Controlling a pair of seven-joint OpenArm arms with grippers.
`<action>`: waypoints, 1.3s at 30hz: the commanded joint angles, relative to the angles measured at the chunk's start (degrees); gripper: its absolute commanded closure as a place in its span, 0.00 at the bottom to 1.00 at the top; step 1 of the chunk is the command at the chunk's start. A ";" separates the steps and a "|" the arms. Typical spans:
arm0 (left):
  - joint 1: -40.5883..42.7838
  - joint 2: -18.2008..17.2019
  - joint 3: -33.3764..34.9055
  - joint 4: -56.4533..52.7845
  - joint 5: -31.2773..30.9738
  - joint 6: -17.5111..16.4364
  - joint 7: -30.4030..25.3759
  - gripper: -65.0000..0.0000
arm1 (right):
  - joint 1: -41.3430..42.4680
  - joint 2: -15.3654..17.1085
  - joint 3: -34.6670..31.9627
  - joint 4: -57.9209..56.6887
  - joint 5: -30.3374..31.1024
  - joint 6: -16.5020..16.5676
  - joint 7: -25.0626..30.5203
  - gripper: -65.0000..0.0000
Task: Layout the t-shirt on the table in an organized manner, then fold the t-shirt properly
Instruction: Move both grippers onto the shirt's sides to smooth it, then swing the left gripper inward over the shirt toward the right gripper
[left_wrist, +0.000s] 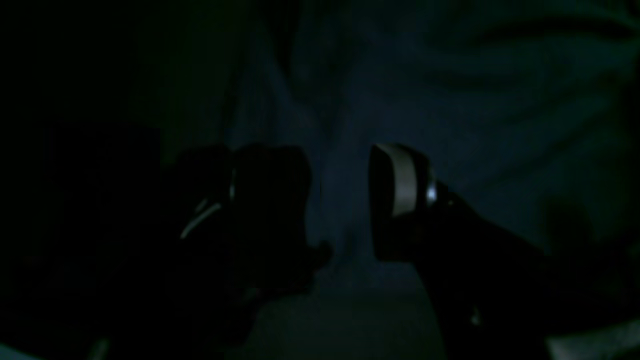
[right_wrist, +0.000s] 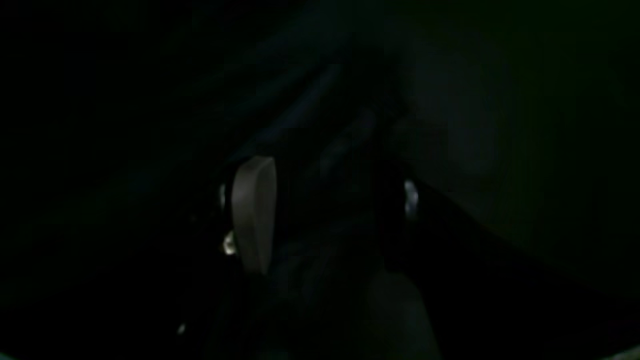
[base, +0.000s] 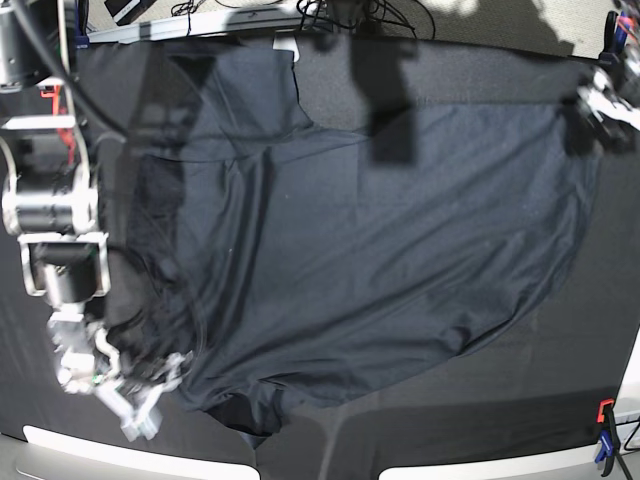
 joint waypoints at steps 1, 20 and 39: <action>-1.88 -1.46 -0.22 0.90 0.39 -0.37 -1.42 0.53 | 1.90 1.03 0.15 1.11 1.53 1.29 0.17 0.54; -37.92 -5.18 25.20 -21.27 19.43 8.46 -7.93 0.53 | -18.82 1.90 1.86 33.86 24.70 10.31 -24.17 0.55; -62.64 -5.16 51.74 -61.57 31.41 5.44 -19.19 0.77 | -39.95 1.42 2.43 67.63 27.08 9.27 -30.14 0.55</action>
